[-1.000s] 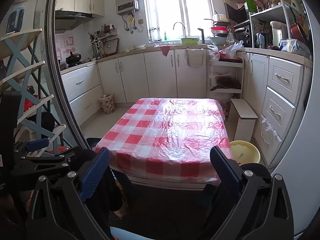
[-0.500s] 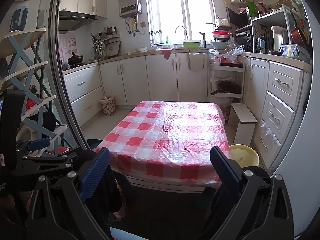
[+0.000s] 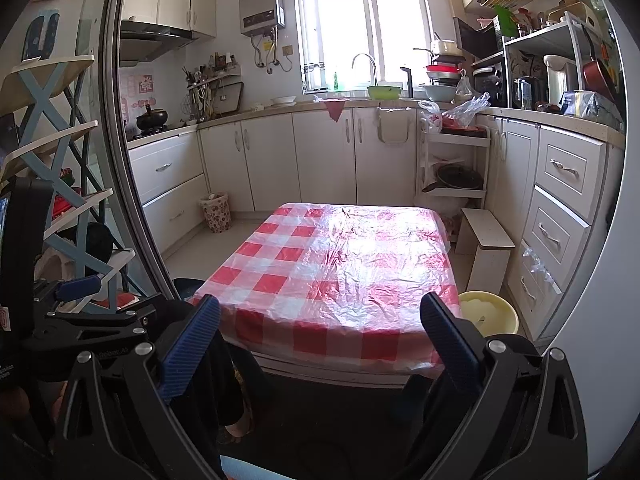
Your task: Collect trash
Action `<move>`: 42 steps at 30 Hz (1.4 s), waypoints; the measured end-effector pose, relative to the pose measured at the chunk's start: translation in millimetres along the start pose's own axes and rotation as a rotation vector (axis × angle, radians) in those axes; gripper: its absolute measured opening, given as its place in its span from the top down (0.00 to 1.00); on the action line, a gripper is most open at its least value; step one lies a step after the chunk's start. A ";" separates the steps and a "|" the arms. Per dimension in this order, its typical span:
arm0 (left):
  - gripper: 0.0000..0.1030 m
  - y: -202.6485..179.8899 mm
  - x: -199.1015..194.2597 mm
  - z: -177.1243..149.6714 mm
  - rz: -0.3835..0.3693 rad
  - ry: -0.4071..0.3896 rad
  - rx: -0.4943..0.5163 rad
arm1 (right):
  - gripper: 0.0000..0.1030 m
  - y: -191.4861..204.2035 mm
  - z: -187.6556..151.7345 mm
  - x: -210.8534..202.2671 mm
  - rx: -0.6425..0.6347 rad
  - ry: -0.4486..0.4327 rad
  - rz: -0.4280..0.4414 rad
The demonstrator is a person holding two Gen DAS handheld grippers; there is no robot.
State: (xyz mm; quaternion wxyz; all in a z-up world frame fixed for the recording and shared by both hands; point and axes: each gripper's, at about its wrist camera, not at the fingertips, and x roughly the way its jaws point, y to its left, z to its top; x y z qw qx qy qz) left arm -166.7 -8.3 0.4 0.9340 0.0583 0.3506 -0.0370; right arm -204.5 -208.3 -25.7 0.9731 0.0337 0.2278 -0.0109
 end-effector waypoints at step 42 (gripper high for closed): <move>0.07 -3.4 -5.4 -1.4 0.020 -0.030 -0.005 | 0.07 -10.9 -4.8 -1.1 -0.014 -0.006 0.002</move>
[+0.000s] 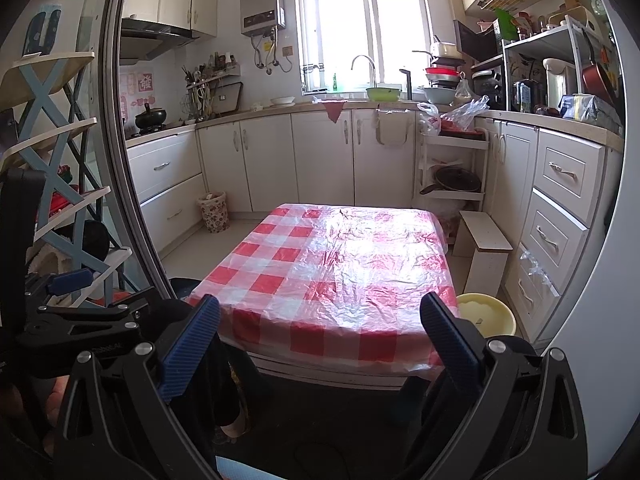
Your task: Collect trash
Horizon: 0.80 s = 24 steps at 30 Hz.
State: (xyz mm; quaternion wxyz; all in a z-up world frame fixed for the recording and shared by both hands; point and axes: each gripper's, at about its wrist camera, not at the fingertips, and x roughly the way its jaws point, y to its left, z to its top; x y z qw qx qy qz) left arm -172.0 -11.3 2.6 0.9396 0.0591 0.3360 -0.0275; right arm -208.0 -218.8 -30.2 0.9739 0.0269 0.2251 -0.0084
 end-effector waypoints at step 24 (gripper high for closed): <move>0.07 3.2 -2.4 2.8 -0.004 -0.009 0.008 | 0.07 -4.3 0.9 -1.6 0.001 -0.004 0.001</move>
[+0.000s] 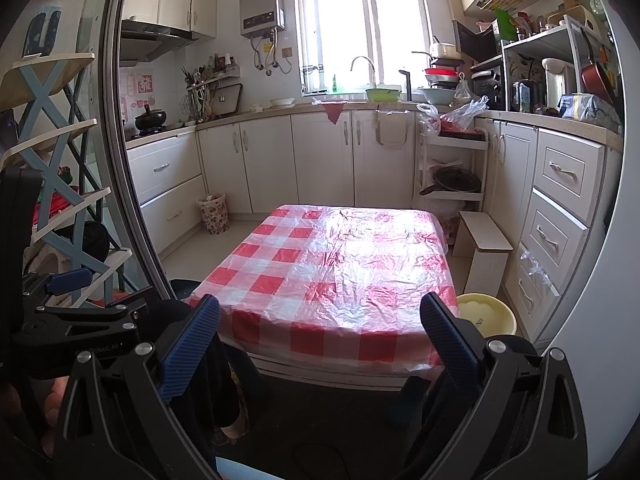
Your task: Collect trash
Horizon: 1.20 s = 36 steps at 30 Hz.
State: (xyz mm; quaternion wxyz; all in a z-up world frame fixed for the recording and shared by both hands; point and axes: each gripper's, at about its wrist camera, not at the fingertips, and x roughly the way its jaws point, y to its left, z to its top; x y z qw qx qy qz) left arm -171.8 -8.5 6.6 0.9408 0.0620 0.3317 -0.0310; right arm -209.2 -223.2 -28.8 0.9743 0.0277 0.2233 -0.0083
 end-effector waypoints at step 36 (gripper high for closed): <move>0.07 -5.9 -4.2 -1.6 -0.010 -0.018 0.015 | 0.07 9.4 3.4 -3.8 0.002 -0.030 -0.022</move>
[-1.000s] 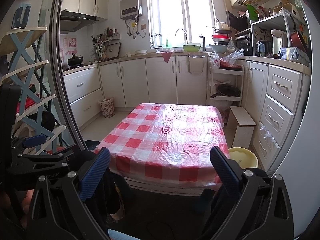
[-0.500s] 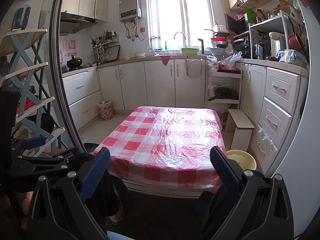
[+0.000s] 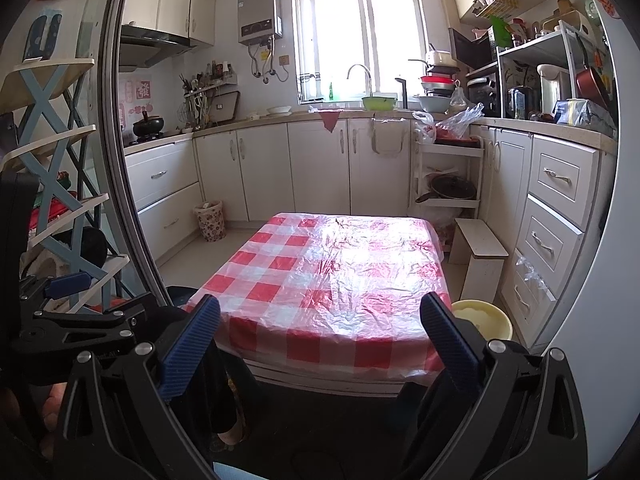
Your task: Collect trash
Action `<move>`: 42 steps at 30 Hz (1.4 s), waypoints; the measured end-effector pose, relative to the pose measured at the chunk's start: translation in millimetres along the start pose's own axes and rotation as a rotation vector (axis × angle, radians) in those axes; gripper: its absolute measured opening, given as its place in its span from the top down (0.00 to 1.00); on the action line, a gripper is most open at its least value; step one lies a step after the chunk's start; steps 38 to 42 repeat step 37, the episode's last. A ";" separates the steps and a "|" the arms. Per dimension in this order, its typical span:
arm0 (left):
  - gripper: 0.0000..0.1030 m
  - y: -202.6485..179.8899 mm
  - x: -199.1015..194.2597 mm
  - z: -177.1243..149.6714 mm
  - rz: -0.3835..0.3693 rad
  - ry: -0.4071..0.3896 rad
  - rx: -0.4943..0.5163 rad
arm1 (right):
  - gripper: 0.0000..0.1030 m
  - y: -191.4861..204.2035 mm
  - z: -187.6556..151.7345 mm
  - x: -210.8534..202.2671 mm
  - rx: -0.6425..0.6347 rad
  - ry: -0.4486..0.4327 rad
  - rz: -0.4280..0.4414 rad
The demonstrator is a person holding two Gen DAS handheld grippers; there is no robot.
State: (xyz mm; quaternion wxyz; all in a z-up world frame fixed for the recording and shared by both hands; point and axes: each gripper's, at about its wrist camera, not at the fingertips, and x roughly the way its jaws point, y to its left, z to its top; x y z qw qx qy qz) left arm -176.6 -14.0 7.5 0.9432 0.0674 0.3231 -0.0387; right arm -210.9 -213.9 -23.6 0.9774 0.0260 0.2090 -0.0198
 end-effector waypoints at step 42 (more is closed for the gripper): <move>0.08 10.5 40.1 4.9 -0.041 0.074 -0.026 | 0.07 -12.3 -0.1 30.8 0.003 0.069 -0.019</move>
